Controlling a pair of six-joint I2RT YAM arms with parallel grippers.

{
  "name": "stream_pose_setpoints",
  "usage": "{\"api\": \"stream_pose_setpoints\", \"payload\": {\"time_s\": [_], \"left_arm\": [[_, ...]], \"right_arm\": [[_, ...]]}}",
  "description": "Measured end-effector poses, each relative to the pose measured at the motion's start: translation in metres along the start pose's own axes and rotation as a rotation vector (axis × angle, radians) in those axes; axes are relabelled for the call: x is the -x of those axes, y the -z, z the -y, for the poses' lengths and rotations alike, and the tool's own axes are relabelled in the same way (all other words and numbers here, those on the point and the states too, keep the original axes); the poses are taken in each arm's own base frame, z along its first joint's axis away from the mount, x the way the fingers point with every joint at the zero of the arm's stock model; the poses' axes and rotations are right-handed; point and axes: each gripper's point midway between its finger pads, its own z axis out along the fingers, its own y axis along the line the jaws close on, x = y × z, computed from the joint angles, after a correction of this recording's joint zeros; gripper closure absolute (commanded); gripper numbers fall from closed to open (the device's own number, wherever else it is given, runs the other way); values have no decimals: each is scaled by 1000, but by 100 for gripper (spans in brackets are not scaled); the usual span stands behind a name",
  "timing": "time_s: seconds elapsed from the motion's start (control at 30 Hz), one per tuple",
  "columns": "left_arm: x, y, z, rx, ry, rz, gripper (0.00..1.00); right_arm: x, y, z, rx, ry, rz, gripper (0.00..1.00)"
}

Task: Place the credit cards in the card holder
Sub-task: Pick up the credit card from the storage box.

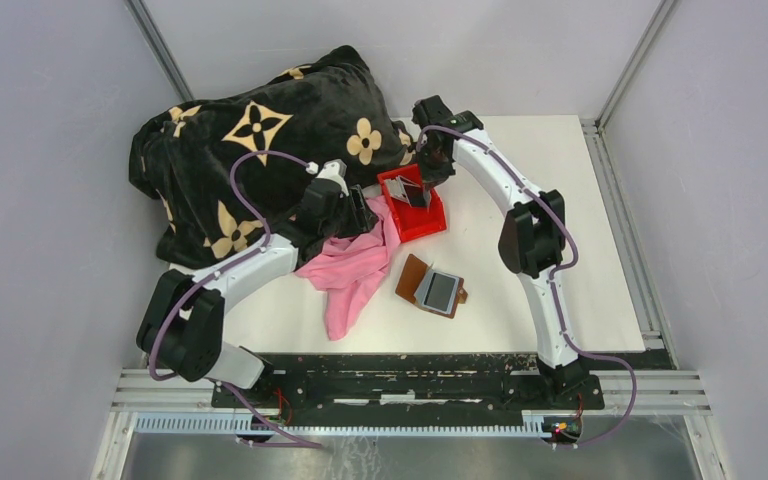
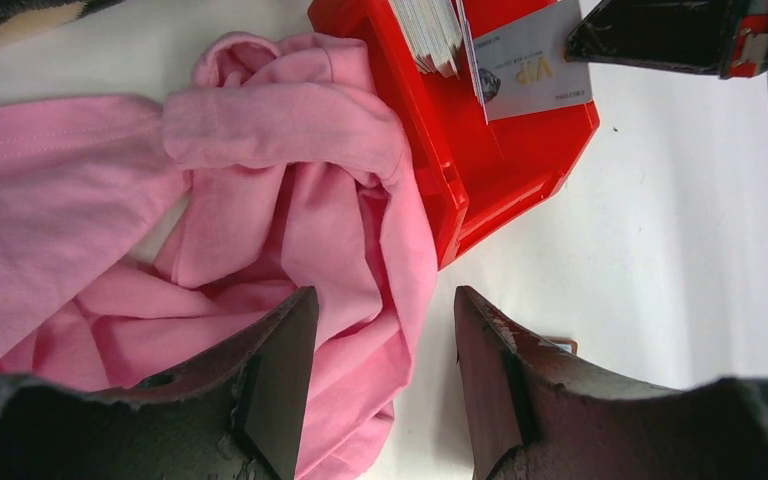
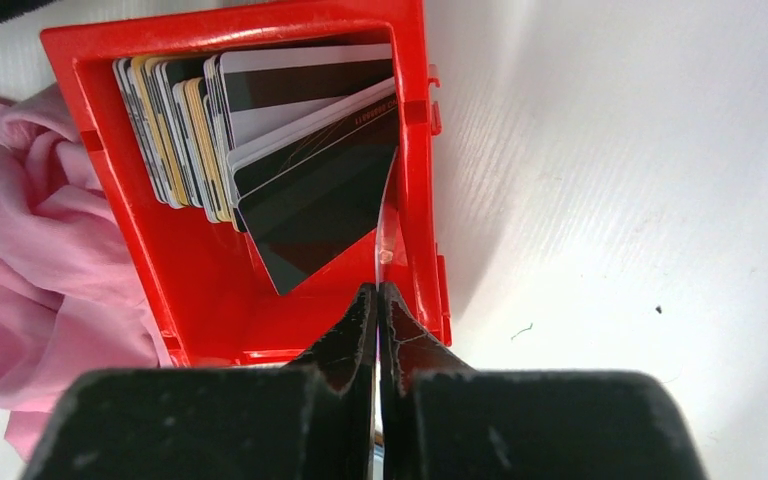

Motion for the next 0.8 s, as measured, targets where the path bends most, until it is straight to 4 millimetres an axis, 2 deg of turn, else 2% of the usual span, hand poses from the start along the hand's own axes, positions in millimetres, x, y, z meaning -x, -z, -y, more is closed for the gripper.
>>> {"api": "stream_pose_setpoints", "payload": {"time_s": [0.47, 0.6, 0.8], "left_arm": [[3, -3, 0, 0, 0, 9, 39], [11, -3, 2, -4, 2, 26, 38], [33, 0, 19, -65, -5, 61, 32]], "right_arm": [[18, 14, 4, -27, 20, 81, 99], [17, 34, 7, -33, 21, 113, 99], [20, 88, 5, 6, 18, 195, 99]]}}
